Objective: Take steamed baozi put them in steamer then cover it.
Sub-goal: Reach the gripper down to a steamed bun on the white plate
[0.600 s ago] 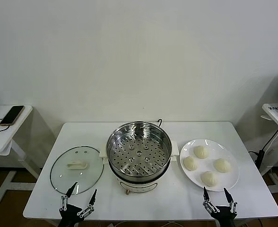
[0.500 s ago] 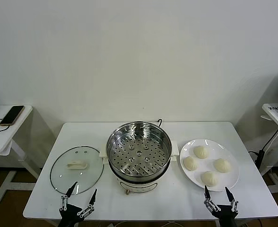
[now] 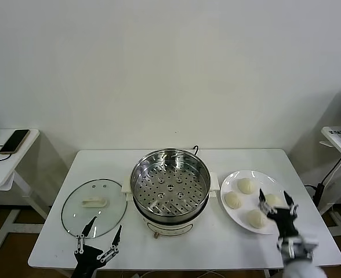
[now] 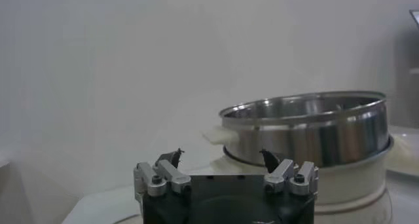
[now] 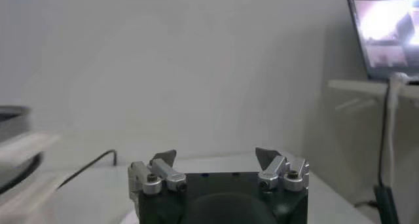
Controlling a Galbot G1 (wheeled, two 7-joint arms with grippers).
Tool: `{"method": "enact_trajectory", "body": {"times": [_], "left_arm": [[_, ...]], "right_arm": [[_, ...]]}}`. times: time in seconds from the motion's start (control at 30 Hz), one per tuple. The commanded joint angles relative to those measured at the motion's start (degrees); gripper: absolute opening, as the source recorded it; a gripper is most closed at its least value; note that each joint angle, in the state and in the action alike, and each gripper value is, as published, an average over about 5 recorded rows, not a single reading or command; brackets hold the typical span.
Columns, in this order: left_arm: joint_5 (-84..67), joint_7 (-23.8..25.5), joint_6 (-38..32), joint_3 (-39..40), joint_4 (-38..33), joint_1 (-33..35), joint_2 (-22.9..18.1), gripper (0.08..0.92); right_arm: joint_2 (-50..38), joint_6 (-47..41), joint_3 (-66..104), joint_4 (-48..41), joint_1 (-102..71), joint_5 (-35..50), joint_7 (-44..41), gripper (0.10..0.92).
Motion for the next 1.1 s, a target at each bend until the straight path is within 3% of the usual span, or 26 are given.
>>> {"method": "enact_trajectory", "body": {"times": [0.03,0.13,0.27,0.57,0.8,1.1], "left_arm": [[0.2,-0.8,0.3,0.5,-1.7,0.2,-0.3,0.823],[0.2,-1.0,0.4,0.6,-2.0,0.3,-0.4,0.823],[0.3,-1.1,0.4,0.4,-2.3,0.4,-0.6,0.823],[0.3,-1.3,0.2,-0.3,-2.7,0.5,-1.7,0.823],[0.3,-1.5,-0.1,-0.8,-2.8,0.9,-2.1,0.823],[0.3,-1.8,-0.3,-0.8,-2.8,1.0,-2.4,0.823]], "right_arm": [[-12.3,-6.0,-16.8,-18.5,31.9,11.4,-9.0,0.823],[-16.1,-10.1,-24.1,-23.5,39.2,11.1,-26.8,0.823],[-20.4,-15.6,-37.1,-28.7,50.3,3.2,-49.3,0.823],[-15.5,-5.5,-58.7,-42.8,73.0,-23.6,-87.8,0.823],[-8.7,-1.1,-62.0,-48.9,77.3,-41.4,-96.2,0.823],[-3.9,1.1,-64.3,-53.5,77.1,-48.7,-90.1,0.823]]}}
